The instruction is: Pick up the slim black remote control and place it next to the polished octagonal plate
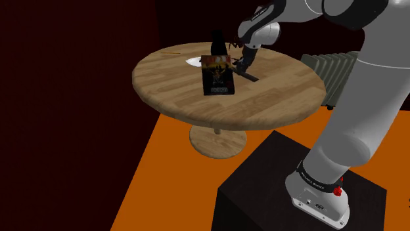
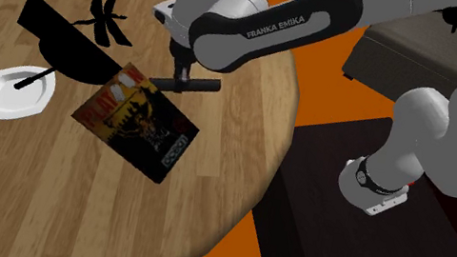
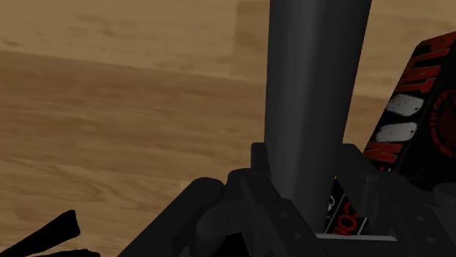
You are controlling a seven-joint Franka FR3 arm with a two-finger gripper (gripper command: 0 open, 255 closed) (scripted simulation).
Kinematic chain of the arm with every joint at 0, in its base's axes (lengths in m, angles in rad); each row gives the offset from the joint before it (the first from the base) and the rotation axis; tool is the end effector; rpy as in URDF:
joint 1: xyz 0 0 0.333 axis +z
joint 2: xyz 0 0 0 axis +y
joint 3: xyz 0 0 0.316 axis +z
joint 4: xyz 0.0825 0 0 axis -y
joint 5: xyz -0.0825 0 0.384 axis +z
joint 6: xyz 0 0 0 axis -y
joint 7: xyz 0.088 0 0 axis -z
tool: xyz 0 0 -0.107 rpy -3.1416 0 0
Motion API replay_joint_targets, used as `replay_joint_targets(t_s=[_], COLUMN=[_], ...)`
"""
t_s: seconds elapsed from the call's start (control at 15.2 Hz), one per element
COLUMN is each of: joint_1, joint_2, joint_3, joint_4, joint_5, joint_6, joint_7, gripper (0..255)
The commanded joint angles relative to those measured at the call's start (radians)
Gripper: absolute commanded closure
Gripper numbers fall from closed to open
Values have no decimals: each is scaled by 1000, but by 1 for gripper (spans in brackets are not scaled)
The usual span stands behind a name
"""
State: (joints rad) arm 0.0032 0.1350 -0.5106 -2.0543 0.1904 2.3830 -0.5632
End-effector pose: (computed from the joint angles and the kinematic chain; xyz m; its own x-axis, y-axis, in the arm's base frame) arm 0.5207 -0.2796 0.4015 0.9733 -0.0524 0.2237 -0.0614 -0.9976 0.0335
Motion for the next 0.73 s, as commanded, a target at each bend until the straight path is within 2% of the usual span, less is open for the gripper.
replay_joint_targets(t_s=[0.0, 0.66], joint_1=[21, 76], joint_2=[42, 287], joint_3=[20, 90], joint_4=[53, 389], joint_5=[10, 56], joint_6=[-12, -114], joint_7=[40, 192], gripper=[255, 255])
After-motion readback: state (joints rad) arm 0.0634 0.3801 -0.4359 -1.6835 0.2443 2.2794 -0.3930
